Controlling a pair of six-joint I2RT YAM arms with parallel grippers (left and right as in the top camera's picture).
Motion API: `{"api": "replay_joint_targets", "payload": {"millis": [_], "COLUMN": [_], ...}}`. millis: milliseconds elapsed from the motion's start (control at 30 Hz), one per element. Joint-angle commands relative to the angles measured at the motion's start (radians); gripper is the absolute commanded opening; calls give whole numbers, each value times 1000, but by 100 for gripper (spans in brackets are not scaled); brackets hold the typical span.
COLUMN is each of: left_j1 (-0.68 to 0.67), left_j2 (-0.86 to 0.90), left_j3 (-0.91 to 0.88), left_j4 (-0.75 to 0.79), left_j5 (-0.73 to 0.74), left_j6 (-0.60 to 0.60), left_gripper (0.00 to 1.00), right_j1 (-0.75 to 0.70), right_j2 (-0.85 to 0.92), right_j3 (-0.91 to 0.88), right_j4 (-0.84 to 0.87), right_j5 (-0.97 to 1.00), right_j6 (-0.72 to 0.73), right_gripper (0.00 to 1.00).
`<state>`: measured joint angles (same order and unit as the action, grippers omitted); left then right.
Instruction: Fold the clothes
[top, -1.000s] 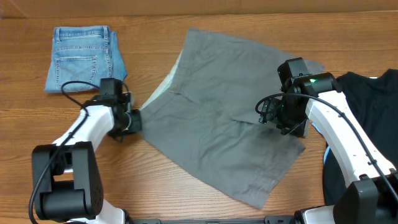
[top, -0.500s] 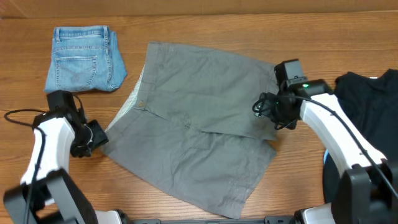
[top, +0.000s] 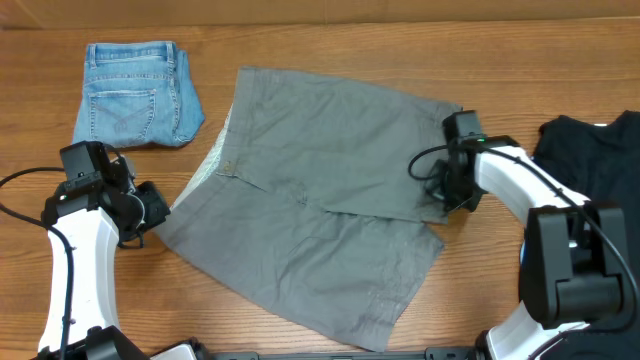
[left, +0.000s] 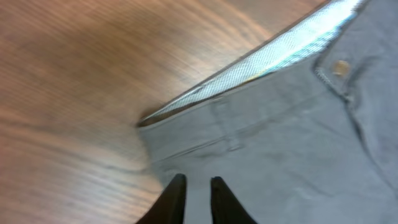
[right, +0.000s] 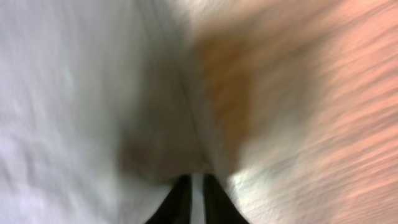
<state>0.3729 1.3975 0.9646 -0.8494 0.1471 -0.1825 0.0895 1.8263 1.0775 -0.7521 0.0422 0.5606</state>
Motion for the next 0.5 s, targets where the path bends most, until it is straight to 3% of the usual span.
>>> {"api": "replay_joint_targets", "payload": {"millis": [0, 100, 167, 300, 467], "left_j1": [-10, -23, -34, -48, -54], "left_j2": [-19, -19, -19, -20, -20], "left_j3": [15, 16, 23, 76, 198], "left_j4": [21, 49, 53, 31, -23], "left_j5": [115, 162, 164, 166, 165], "left_j6": [57, 90, 102, 137, 139], "left_gripper": [15, 20, 25, 31, 37], "right_j1": [-94, -160, -190, -209, -196], "right_j2": [14, 10, -1, -57, -162], "right_j3": [16, 77, 132, 223, 235], "right_j4": [65, 44, -18, -182, -396], "right_j5": [50, -69, -147, -251, -269], "right_j6": [38, -39, -103, -203, -213], "right_gripper": [4, 4, 9, 26, 44]}}
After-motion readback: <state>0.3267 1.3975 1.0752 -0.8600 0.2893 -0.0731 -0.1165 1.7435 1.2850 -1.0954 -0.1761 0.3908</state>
